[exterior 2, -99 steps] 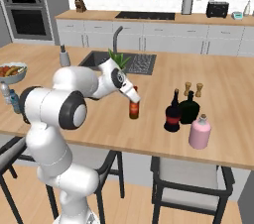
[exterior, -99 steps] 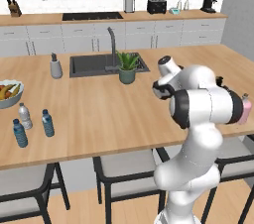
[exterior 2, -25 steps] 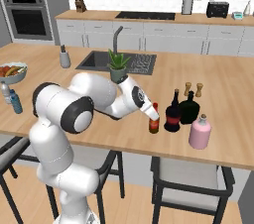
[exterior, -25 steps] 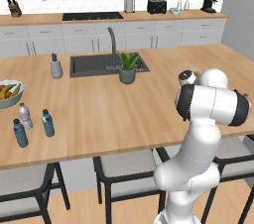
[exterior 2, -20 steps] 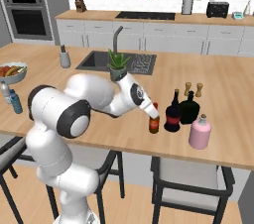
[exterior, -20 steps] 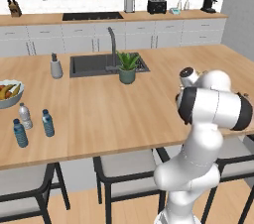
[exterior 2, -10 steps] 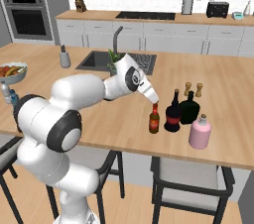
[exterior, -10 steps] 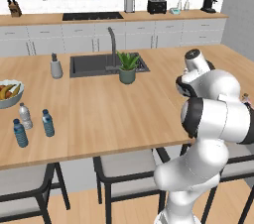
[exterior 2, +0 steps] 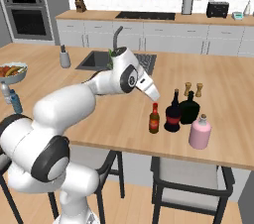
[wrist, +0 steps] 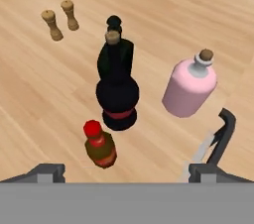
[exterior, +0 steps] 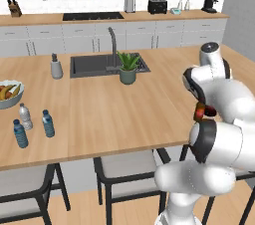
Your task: Move the plastic bottles in the middle to the plastics group, and the glass bottles in the middle to the glass group.
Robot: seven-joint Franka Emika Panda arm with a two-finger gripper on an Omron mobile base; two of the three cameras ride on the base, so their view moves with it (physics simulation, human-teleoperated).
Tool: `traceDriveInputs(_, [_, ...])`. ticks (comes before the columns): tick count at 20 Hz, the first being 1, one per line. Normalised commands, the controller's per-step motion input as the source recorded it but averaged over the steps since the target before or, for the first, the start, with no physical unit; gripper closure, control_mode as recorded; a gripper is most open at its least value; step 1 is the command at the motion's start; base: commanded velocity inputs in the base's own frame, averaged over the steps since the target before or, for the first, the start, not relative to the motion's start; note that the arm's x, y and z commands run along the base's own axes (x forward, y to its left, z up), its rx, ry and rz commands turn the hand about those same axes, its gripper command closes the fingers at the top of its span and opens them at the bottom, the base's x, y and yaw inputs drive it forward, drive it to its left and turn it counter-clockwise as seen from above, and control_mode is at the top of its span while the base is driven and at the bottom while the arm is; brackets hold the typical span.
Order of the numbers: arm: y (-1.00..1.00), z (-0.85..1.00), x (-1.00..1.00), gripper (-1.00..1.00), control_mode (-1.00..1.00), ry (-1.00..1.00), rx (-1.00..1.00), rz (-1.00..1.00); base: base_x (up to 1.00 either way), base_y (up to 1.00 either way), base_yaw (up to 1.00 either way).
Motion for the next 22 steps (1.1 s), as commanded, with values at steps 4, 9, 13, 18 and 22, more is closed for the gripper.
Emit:
traceDriveInputs(4, [0.31,0.0,-0.74,-1.0,-1.0,0.0,0.0,0.24,0.0,0.0,0.0])
traceDriveInputs(9, [0.42,0.0,-0.55,-1.0,-1.0,0.0,0.0,0.22,0.0,0.0,0.0])
traceDriveInputs(13, [0.78,0.0,-0.41,-1.0,-1.0,-0.05,0.0,0.08,0.0,0.0,0.0])
traceDriveInputs(18, [0.66,0.0,-0.56,-1.0,-1.0,-0.01,0.0,0.14,0.0,0.0,0.0])
traceDriveInputs(22, [0.64,0.0,-0.54,-1.0,-1.0,0.0,0.0,0.15,0.0,0.0,0.0])
